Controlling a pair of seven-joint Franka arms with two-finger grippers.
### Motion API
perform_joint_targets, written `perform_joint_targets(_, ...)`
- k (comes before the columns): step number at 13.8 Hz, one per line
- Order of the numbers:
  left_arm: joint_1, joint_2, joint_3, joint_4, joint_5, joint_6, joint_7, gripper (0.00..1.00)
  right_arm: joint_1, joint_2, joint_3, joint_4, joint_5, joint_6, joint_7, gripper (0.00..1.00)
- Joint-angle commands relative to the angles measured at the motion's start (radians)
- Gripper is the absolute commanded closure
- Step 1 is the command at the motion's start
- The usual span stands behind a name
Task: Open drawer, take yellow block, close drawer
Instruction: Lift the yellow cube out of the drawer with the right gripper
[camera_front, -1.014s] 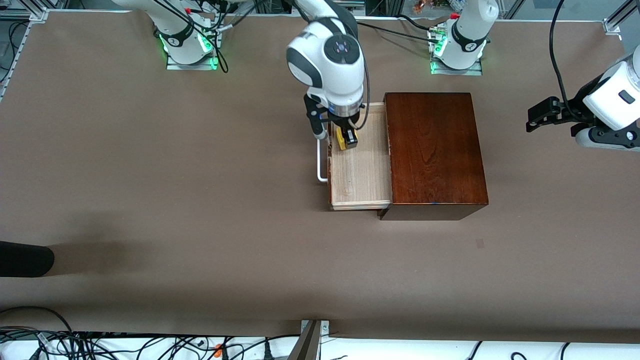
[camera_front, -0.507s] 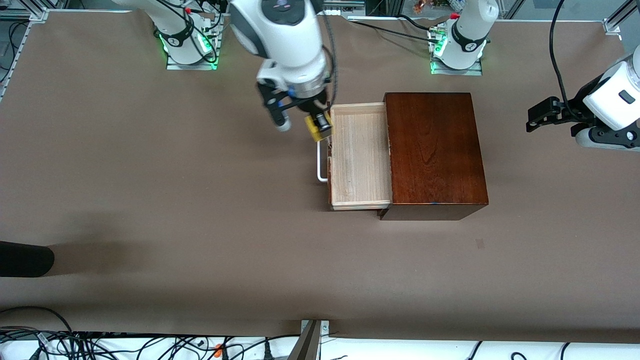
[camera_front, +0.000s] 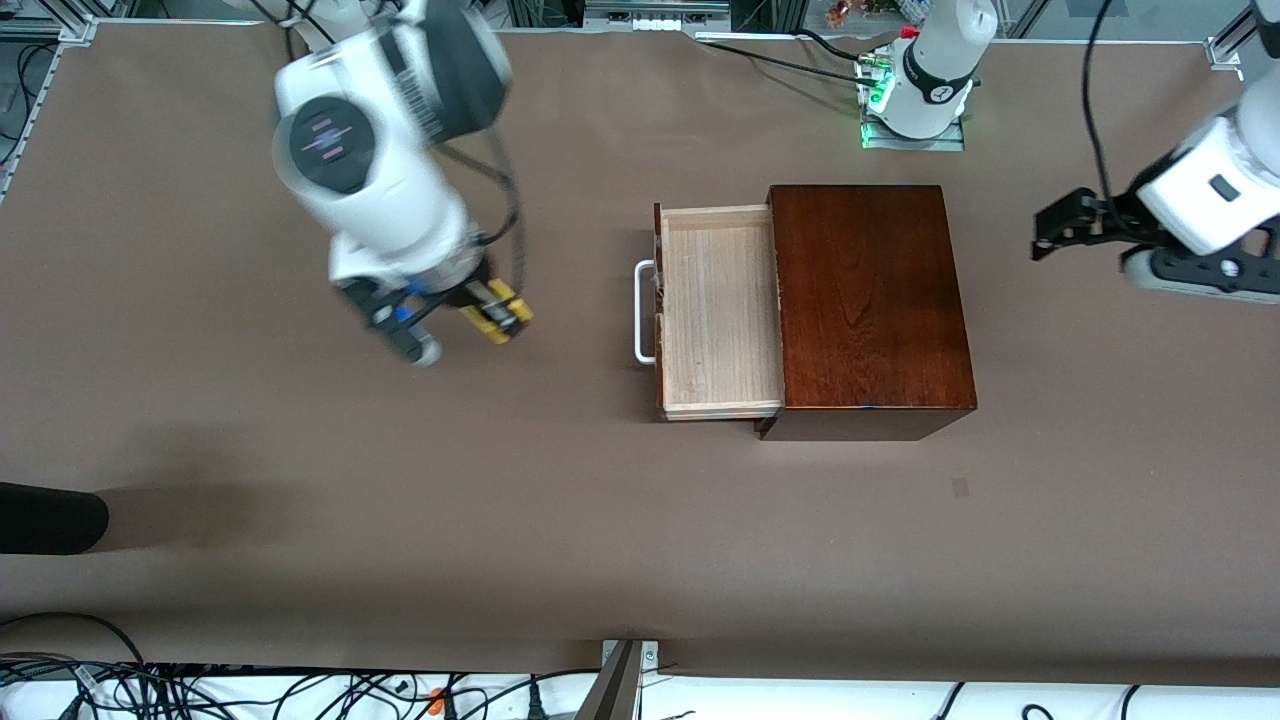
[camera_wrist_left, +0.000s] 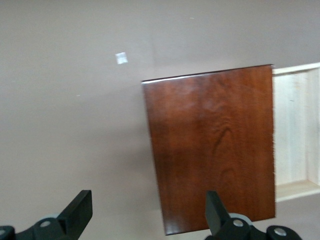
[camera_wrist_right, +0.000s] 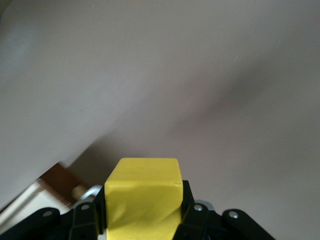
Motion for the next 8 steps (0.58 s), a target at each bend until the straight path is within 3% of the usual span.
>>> perform_joint_targets(1,-0.011,-0.006,-0.081,0.004,-0.028,0.004,0.002,0.00,0.005,-0.043,-0.112,-0.128,0.027,0.002,-0.306,0.94)
perform_joint_targets(4,-0.017,0.015,-0.222,0.004,-0.028,0.005,0.000,0.00,-0.013,-0.036,-0.192,-0.217,0.027,0.038,-0.548,0.93)
perform_joint_targets(7,-0.081,0.075,-0.381,0.006,-0.011,0.102,0.008,0.00,-0.058,-0.032,-0.199,-0.334,0.024,0.129,-0.729,0.93)
perform_joint_targets(8,-0.132,0.094,-0.395,0.004,0.004,0.137,0.013,0.00,-0.077,-0.028,-0.200,-0.362,0.024,0.160,-0.780,0.93)
